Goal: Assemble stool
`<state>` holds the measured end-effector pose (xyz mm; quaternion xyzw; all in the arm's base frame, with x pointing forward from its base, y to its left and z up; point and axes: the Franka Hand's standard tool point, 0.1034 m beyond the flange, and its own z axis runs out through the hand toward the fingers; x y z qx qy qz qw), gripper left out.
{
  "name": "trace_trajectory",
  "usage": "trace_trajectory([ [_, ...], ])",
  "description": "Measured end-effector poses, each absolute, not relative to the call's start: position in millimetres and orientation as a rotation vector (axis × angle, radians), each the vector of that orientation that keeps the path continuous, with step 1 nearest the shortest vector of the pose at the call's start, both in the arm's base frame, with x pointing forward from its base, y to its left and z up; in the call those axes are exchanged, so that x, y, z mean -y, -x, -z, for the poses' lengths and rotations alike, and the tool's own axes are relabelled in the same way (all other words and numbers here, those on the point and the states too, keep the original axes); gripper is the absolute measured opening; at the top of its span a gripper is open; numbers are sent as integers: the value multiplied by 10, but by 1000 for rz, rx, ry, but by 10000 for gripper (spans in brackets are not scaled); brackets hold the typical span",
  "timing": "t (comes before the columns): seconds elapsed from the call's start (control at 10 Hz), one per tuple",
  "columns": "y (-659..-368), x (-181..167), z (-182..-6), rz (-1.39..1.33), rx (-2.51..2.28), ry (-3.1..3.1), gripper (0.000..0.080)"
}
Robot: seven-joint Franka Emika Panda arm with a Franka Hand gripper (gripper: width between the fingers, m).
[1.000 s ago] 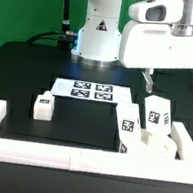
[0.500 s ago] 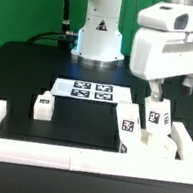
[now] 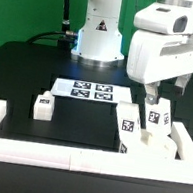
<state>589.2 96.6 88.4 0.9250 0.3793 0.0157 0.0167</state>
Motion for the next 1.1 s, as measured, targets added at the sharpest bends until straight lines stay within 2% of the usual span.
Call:
trace_trajectory([
  [0.4, -5858, -996, -719, -50, -1169, -2856, 648],
  [0.5, -5860, -991, -721, -50, -1167, -2857, 528],
  [0.6, -5860, -987, -720, -50, -1166, -2857, 528],
  [0.7, -5860, -982, -719, -50, -1165, -2857, 390],
  [0.8, -5861, -978, -719, -50, -1163, -2858, 336],
  [1.1, -5862, -969, -718, -51, -1110, -2880, 336],
])
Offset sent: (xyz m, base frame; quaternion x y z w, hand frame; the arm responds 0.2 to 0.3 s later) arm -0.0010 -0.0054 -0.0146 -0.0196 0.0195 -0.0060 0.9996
